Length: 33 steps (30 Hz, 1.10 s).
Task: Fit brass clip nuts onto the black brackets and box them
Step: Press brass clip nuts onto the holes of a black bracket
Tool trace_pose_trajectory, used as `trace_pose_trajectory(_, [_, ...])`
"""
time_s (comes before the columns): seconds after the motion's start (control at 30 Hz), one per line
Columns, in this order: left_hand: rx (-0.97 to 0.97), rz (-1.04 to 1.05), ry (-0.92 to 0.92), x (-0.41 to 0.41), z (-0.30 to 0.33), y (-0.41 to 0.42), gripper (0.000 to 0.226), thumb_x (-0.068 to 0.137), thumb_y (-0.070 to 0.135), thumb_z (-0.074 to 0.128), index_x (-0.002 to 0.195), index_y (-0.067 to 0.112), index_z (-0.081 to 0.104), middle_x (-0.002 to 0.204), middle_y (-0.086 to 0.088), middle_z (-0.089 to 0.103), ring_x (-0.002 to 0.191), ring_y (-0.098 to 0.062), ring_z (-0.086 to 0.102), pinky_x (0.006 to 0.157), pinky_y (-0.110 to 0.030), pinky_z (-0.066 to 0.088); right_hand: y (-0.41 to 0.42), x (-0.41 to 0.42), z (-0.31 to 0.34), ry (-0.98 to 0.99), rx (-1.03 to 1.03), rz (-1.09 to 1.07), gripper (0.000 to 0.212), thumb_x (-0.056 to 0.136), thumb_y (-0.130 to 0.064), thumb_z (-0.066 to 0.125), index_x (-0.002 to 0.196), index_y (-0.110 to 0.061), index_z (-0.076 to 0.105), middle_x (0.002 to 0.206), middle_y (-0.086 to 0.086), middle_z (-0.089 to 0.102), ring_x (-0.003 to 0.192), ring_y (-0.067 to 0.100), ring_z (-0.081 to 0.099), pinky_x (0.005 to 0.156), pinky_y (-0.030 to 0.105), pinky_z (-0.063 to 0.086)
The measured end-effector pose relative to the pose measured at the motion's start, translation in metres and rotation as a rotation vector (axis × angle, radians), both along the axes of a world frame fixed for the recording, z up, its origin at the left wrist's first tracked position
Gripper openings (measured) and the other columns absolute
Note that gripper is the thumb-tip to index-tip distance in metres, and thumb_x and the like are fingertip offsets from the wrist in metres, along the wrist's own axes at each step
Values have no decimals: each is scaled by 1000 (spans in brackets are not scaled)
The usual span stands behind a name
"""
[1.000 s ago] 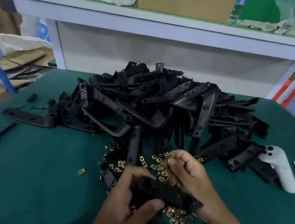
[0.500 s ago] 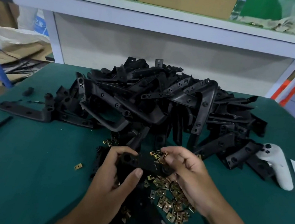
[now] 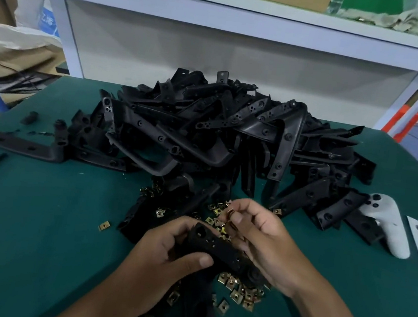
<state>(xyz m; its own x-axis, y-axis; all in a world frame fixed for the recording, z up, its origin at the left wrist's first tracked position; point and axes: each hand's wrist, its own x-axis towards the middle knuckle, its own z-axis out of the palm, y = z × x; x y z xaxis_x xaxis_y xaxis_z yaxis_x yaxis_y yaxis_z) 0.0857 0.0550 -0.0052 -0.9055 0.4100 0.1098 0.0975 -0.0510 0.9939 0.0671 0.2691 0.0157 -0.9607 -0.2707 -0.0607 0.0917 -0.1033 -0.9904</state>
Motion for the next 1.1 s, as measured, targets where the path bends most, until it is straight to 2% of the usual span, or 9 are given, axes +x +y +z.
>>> trace_pose_trajectory(0.13, [28, -92, 0, 0, 4, 0, 36, 91, 50, 69, 125, 38, 67, 123, 7, 71, 117, -9, 65, 91, -15, 50, 0, 2, 1, 36, -26, 36, 14, 96, -30, 63, 102, -23, 73, 86, -8, 62, 73, 4, 53, 63, 18, 44])
trace_pose_trajectory(0.4, [58, -39, 5, 1, 4, 2, 33, 85, 52, 75, 112, 36, 67, 103, 6, 72, 97, -7, 68, 81, -18, 53, -2, 5, 4, 42, 7, 55, 8, 91, -22, 69, 95, -27, 74, 83, -7, 67, 74, 9, 59, 65, 22, 47])
trace_pose_trajectory(0.47, [78, -18, 10, 1, 5, 2, 32, 84, 52, 76, 111, 37, 67, 104, 5, 73, 97, -7, 69, 80, -18, 53, 0, 5, 4, 67, 31, 65, 6, 91, -28, 72, 96, -27, 75, 84, -6, 68, 78, 11, 60, 71, 32, 47])
trace_pose_trajectory(0.57, [72, 4, 25, 0, 6, 1, 26, 86, 42, 74, 110, 37, 67, 106, 5, 73, 98, -7, 69, 81, -16, 52, 0, 5, 5, 92, 43, 67, 28, 80, -47, 81, 98, -26, 78, 86, -2, 68, 82, 21, 59, 78, 48, 43])
trace_pose_trajectory(0.63, [61, 2, 33, 0, 5, 1, 25, 86, 39, 72, 110, 37, 67, 106, 5, 73, 98, -8, 69, 81, -16, 53, 0, 5, 5, 101, 59, 66, 32, 79, -51, 81, 99, -26, 78, 86, -2, 69, 82, 20, 60, 76, 45, 46])
trace_pose_trajectory(0.73, [67, -6, 22, 0, 5, 1, 25, 86, 37, 73, 110, 37, 67, 104, 4, 74, 97, -8, 70, 80, -17, 53, -2, 6, 5, 123, 90, 65, 22, 83, -44, 78, 98, -28, 78, 80, -9, 68, 73, 8, 58, 64, 22, 48])
trace_pose_trajectory(0.8, [79, -3, 12, 0, 5, 1, 25, 85, 37, 74, 109, 36, 67, 103, 5, 74, 95, -7, 69, 79, -17, 53, -2, 6, 4, 129, 78, 59, 14, 83, -38, 77, 94, -29, 77, 79, -9, 68, 70, 4, 58, 60, 17, 46])
trace_pose_trajectory(1.03, [99, 21, -7, 0, 3, 2, 24, 84, 37, 74, 107, 35, 67, 100, 3, 74, 93, -7, 69, 79, -18, 53, -5, 7, 1, 121, 40, 66, 28, 79, -50, 82, 89, -24, 77, 83, -7, 73, 67, 3, 57, 60, 17, 45])
trace_pose_trajectory(1.1, [109, 42, -12, 0, 3, 2, 24, 83, 36, 74, 106, 33, 68, 99, 3, 74, 92, -8, 69, 78, -19, 54, -3, 6, 1, 96, 47, 67, 35, 78, -56, 81, 94, -25, 79, 91, -1, 75, 77, 17, 60, 71, 31, 50])
